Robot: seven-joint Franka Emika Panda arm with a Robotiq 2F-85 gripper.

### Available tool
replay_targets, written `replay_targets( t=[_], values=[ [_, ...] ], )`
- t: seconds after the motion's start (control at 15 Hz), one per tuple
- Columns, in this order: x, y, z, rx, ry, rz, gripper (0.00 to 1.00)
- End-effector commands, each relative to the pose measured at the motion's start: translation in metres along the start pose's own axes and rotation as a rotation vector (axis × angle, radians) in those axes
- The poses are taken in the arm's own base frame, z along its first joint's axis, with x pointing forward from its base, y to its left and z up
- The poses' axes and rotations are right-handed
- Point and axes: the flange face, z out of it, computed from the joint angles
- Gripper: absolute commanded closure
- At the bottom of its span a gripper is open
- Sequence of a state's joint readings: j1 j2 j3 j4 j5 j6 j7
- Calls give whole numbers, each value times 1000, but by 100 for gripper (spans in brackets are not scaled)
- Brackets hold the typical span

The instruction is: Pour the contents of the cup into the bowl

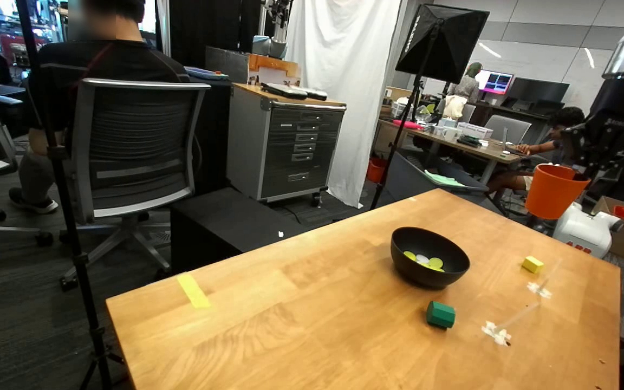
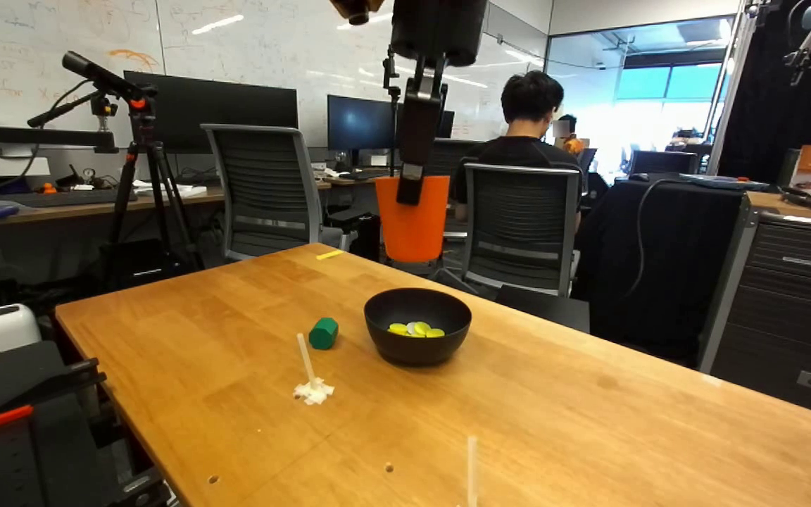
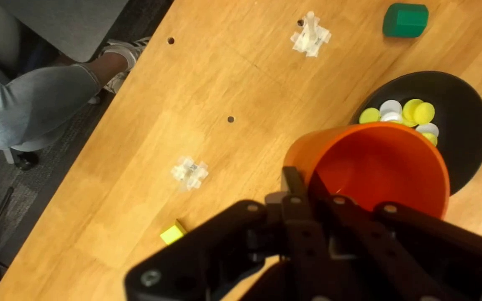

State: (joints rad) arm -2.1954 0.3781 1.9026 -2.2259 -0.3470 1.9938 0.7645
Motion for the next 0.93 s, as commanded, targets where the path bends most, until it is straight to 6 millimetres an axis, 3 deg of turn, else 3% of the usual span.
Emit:
replay_targets(
  t=[0.0, 0.87],
  values=[
    [-1, -2, 25, 14, 34, -72, 99],
    [-11, 17, 112, 42, -53, -211, 99]
  ],
)
